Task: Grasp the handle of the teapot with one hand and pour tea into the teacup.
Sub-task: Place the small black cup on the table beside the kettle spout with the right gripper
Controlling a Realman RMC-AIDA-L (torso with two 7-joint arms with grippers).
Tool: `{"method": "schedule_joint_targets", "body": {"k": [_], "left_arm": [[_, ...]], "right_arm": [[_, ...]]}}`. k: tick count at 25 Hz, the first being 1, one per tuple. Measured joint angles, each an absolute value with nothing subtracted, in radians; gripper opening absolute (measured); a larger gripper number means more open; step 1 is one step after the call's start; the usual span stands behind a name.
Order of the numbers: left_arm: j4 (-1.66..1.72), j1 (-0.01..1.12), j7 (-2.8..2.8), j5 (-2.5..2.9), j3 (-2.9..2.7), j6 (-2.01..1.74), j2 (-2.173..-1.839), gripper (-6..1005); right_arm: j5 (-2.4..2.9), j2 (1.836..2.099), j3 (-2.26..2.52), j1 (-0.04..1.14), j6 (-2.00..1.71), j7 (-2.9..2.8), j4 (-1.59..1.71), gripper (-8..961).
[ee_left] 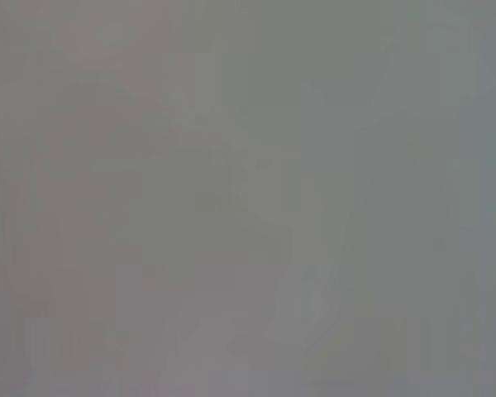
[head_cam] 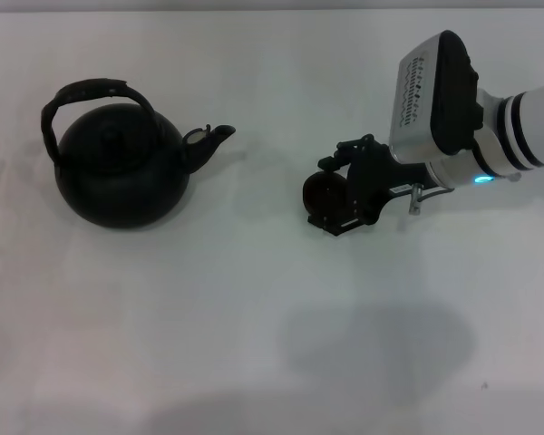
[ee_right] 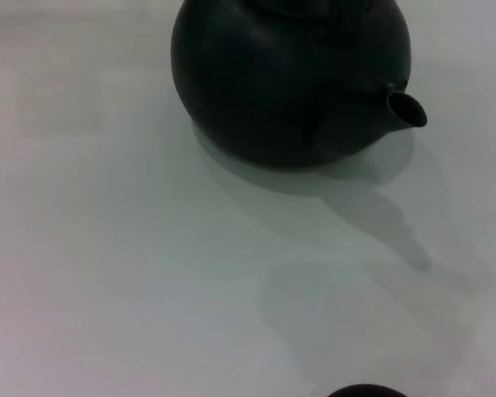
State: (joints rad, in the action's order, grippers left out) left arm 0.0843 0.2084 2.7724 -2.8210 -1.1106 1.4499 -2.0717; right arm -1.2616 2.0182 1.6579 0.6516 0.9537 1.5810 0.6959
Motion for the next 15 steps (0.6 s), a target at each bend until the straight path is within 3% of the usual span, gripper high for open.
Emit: {"method": "schedule_joint_targets", "body": {"k": [15], "left_arm": [[0.084,0.207,2.773,-2.821,-1.111,1.453,-2.072,832]], "right_arm": [[-1.262,2.014,1.568,0.63,1.076,1.571,0.782,876]]}}
